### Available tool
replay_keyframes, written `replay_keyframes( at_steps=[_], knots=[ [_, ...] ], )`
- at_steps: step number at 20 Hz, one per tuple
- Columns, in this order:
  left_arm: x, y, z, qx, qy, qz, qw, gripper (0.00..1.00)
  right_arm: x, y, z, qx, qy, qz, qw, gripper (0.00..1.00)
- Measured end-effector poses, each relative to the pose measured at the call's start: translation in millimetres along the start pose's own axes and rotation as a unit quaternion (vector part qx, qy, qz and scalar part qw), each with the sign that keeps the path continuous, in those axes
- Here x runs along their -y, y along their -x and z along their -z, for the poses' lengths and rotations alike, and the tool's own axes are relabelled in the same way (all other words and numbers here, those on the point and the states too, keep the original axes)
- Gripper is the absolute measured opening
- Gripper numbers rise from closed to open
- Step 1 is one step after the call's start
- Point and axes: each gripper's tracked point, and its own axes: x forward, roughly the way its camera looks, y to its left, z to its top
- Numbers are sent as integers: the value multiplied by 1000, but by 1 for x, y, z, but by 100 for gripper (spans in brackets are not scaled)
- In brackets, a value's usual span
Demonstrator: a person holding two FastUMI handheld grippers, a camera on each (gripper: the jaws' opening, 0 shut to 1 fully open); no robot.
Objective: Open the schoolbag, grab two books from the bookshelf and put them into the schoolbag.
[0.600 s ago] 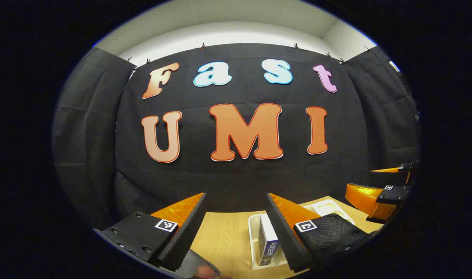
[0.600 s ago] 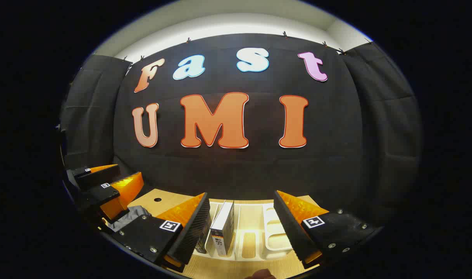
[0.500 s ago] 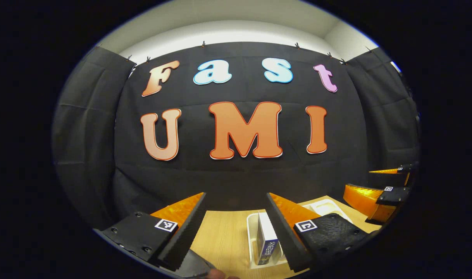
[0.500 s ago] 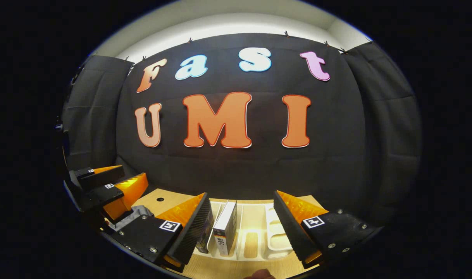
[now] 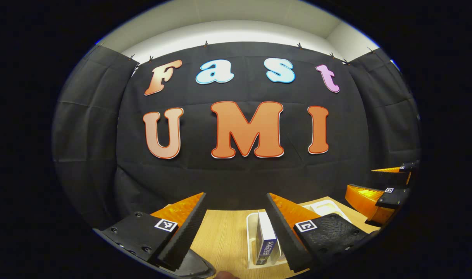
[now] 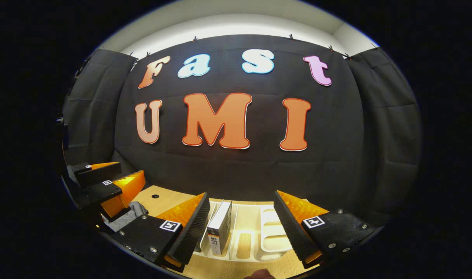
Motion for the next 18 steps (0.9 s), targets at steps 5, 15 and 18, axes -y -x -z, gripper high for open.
replay_keyframes(
  at_steps=[5, 15, 18],
  knots=[
    [3, 6, 1, 4, -5, 6, 1000, 94, -4, 5, 1, 2, 5, 3, 1000, 98],
    [-11, 12, 0, 10, -8, -10, 1000, 94, -6, 5, 2, -1, 3, 3, 1000, 98],
    [-9, 13, -2, 14, -11, -10, 1000, 94, -5, 5, 5, -4, 0, 3, 1000, 98]
  ],
)
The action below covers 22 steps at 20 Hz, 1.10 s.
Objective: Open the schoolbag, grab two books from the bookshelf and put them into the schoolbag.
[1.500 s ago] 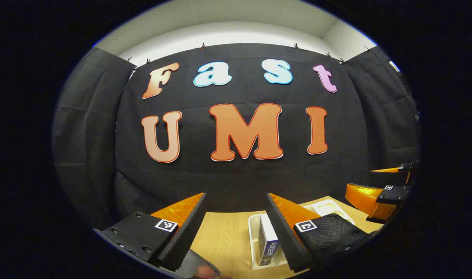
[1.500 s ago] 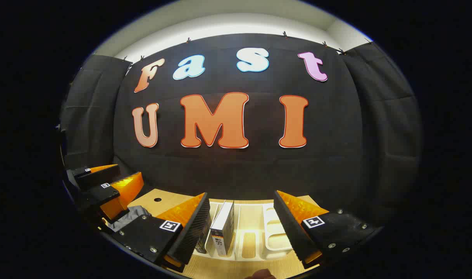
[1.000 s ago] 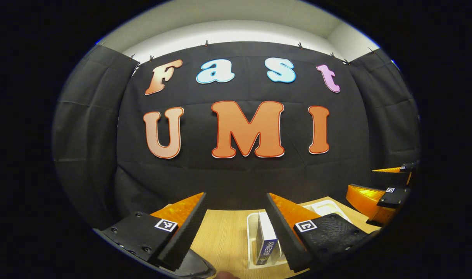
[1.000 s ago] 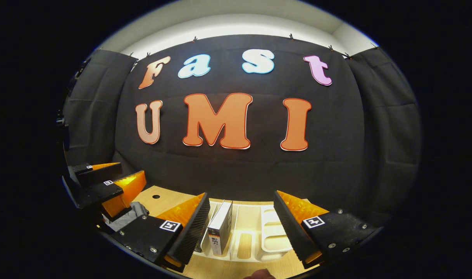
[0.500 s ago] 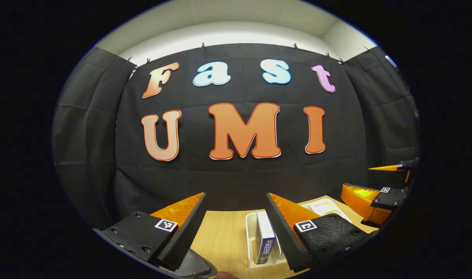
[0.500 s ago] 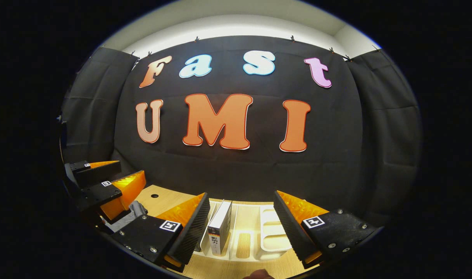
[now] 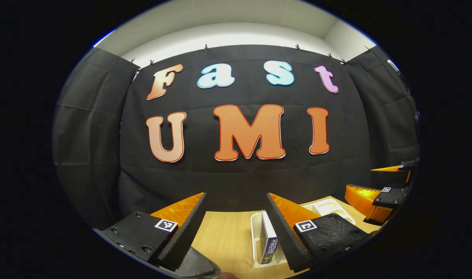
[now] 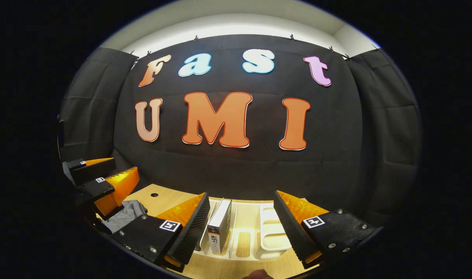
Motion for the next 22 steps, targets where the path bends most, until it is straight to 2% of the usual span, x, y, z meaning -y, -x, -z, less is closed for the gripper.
replay_keyframes(
  at_steps=[14, 22],
  knots=[
    [-9, 0, 30, -30, -56, -19, 998, 95, 11, -7, 12, -15, -5, 6, 1000, 98],
    [-21, 1, 84, -87, -124, -21, 988, 94, 22, -13, 24, -26, -5, 16, 1000, 98]
  ],
)
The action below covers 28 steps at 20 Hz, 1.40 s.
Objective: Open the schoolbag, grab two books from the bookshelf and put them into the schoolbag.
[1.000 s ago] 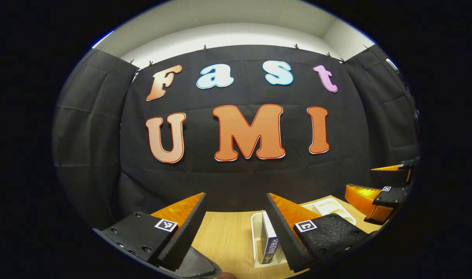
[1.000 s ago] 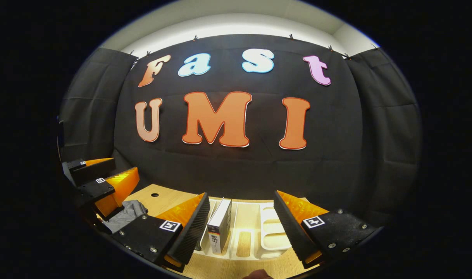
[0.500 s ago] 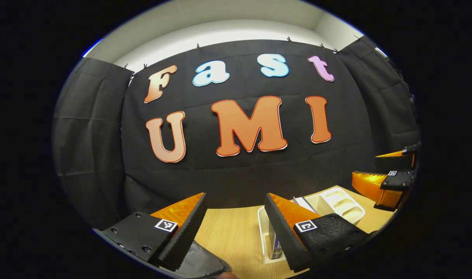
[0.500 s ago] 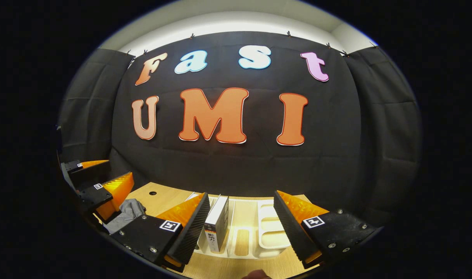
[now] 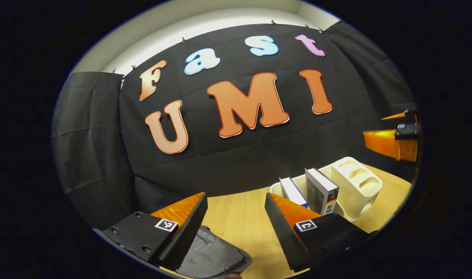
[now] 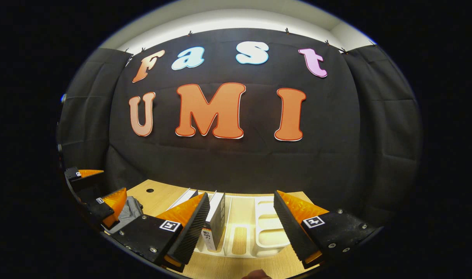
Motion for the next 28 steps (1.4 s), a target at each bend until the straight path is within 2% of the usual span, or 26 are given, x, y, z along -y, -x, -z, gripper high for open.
replay_keyframes(
  at_steps=[5, 11, 17, 28],
  knots=[
    [-1, 2, 47, -36, -51, -1, 998, 94, 14, -2, 4, -2, 2, 16, 1000, 98],
    [0, 7, 105, -76, -139, -8, 987, 96, 26, -5, 11, -9, 5, 22, 1000, 99],
    [-10, 19, 171, -134, -227, -17, 964, 96, 33, -5, 20, -17, 6, 18, 1000, 98],
    [-29, 40, 254, -223, -306, -22, 926, 94, 44, -3, 28, -24, 7, 9, 1000, 98]
  ],
)
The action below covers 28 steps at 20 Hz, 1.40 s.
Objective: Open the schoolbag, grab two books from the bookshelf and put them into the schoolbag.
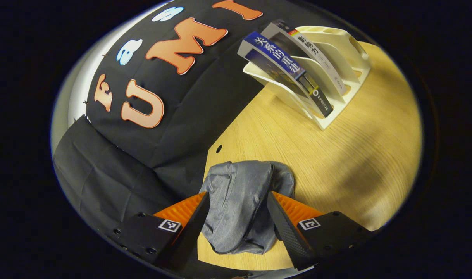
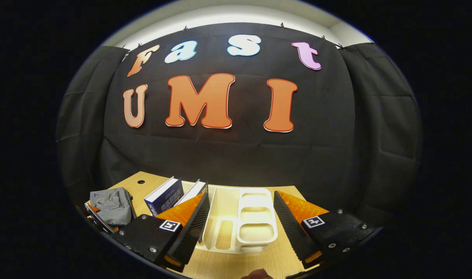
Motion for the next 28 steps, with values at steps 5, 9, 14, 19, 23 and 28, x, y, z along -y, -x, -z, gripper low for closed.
replay_keyframes(
  at_steps=[5, 9, 14, 19, 23, 28],
  knots=[
    [-8, -8, 27, -33, -24, -27, 999, 93, 7, 0, 1, 3, 1, -2, 1000, 99],
    [-27, -10, 35, -37, -29, -61, 997, 86, 14, 0, -1, 7, -2, -2, 1000, 99],
    [-33, -29, 40, -48, -41, -72, 995, 78, 21, -1, -3, 10, -6, 4, 1000, 98],
    [-55, -42, 38, -42, -28, -84, 995, 55, 23, -2, -5, 8, -7, 15, 1000, 98],
    [-73, -47, 34, -31, -12, -75, 997, 29, 13, -3, -8, 5, -9, 24, 1000, 99],
    [-107, -49, 25, -3, 23, -54, 998, 14, -11, -4, -13, 3, -3, 39, 999, 99]
  ],
)
